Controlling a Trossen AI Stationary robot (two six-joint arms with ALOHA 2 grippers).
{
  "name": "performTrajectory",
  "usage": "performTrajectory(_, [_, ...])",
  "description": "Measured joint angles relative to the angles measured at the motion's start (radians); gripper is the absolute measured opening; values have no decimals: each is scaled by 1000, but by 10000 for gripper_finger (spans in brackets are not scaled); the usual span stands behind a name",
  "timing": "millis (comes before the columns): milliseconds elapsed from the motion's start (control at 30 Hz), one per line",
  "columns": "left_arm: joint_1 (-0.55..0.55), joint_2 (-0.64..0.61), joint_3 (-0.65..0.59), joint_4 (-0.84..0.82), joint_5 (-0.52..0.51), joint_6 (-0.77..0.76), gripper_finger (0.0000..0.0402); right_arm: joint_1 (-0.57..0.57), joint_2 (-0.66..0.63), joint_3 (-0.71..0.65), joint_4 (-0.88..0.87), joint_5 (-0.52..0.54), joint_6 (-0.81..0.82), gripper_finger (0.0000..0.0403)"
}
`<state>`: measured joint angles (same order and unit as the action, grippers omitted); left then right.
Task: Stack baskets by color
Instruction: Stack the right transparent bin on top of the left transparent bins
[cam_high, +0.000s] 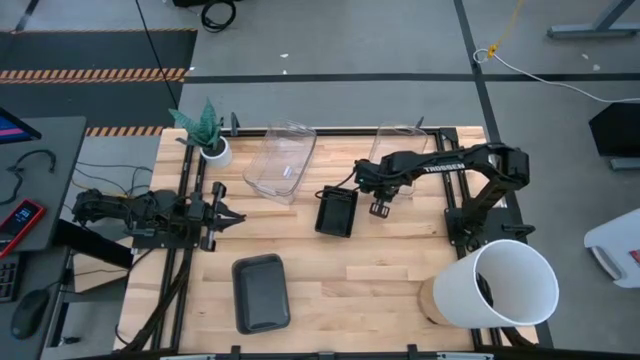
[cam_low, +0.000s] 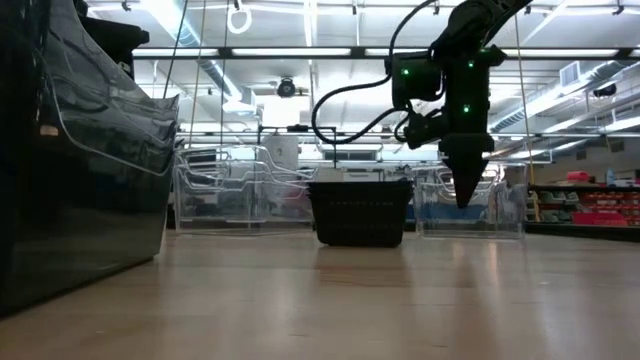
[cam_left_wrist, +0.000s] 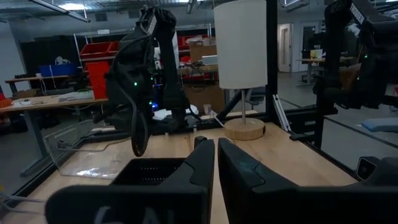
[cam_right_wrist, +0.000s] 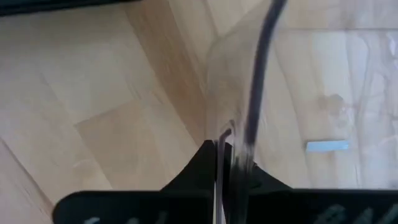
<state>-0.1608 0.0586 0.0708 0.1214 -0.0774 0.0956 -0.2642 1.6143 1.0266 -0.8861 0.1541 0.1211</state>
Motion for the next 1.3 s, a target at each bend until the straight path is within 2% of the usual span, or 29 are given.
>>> performTrajectory(233, [0, 0, 0, 0, 0, 0, 35, 30, -4, 125, -129, 116, -2, 7])
performTrajectory(500, [0, 0, 0, 0, 0, 0, 24, 90, -3, 307, -134, 132, -1, 4])
performTrajectory(733, [0, 0, 0, 0, 0, 0, 31, 150, 31, 488, -93, 147, -12, 4])
performTrajectory(900, [0, 5, 0, 5, 0, 0, 33, 178, 135, 660, -131, 138, -36, 3])
performTrajectory(1133, [0, 13, -1, 0, 0, 0, 24, 191, 380, 1007, -221, 108, -86, 4])
performTrajectory(1300, [0, 13, -1, 0, 0, 0, 28, 190, 503, 1208, -250, 107, -136, 6])
